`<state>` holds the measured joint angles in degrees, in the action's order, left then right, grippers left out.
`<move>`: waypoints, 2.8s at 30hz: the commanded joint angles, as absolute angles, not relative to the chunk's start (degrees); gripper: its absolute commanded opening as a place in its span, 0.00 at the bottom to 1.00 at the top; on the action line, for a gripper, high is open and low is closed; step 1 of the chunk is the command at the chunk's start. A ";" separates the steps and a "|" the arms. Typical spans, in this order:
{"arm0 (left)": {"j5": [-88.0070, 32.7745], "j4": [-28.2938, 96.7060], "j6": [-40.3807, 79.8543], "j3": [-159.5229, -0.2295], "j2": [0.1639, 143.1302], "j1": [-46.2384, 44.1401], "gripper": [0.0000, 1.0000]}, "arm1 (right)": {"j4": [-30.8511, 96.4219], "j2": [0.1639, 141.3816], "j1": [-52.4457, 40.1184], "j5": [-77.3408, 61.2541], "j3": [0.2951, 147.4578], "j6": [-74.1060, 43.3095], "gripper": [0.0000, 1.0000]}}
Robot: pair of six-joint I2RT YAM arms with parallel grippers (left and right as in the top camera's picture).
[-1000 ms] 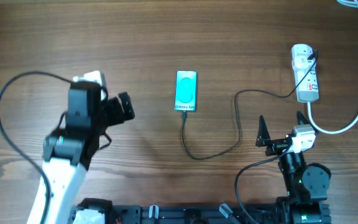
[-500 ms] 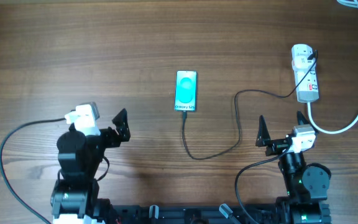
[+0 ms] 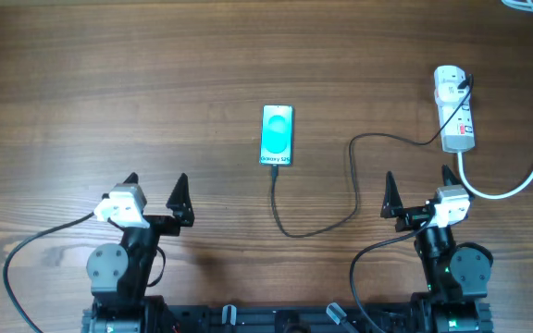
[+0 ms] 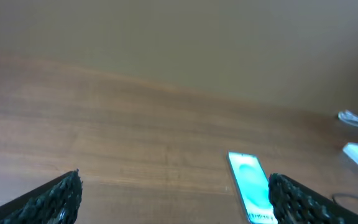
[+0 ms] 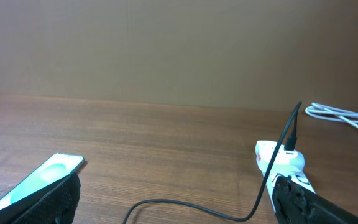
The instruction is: Plug charger to phone and switch on socket
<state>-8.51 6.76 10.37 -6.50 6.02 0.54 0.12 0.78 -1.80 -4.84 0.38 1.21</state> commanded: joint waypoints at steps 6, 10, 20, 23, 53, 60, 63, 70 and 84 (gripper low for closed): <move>-9.50 0.80 6.98 -0.32 0.16 1.41 1.00 | 0.01 0.21 -2.02 -4.25 0.36 1.37 1.00; -9.58 1.02 3.36 -0.32 0.16 1.41 1.00 | 0.01 0.21 -2.02 -4.25 0.36 1.37 1.00; -3.33 4.34 0.34 -0.32 0.16 1.39 1.00 | 0.01 0.21 -2.02 -4.25 0.36 1.37 1.00; 2.52 4.12 0.43 -0.32 0.16 1.41 1.00 | 0.01 0.21 -2.02 -4.25 0.34 1.37 1.00; 0.54 4.25 -4.10 -0.32 0.16 1.39 1.00 | 0.01 0.21 -2.02 -4.25 0.34 1.34 1.00; 0.54 4.25 -4.10 -0.32 0.16 1.41 1.00 | 0.01 0.21 -2.02 -4.25 0.36 1.37 1.00; 0.54 4.25 -4.10 -0.32 0.16 1.41 1.00 | 0.01 0.21 -2.02 -4.25 0.36 1.34 1.00; 0.51 4.25 -4.10 -0.32 0.16 1.39 1.00 | 0.01 0.21 -2.02 -4.25 0.36 1.37 1.00; 0.54 4.25 -4.08 -0.32 0.16 1.41 1.00 | 0.01 0.21 -2.02 -4.25 0.36 1.37 1.00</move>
<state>1.41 4.29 -2.98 -0.73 0.80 0.89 0.12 0.78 -1.80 -4.84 0.38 1.21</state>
